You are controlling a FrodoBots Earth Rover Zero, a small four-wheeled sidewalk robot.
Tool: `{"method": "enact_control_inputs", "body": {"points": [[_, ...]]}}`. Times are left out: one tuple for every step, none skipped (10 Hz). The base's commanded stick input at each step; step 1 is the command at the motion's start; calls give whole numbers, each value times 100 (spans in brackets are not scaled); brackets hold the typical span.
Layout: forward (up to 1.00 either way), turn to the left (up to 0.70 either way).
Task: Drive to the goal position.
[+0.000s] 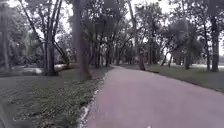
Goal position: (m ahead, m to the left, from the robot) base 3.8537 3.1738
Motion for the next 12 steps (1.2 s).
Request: {"method": "enact_control_inputs", "body": {"points": [[70,0],[70,0],[70,0],[70,0],[70,0],[70,0],[70,0],[70,0],[70,0],[70,0],[70,0],[70,0]]}}
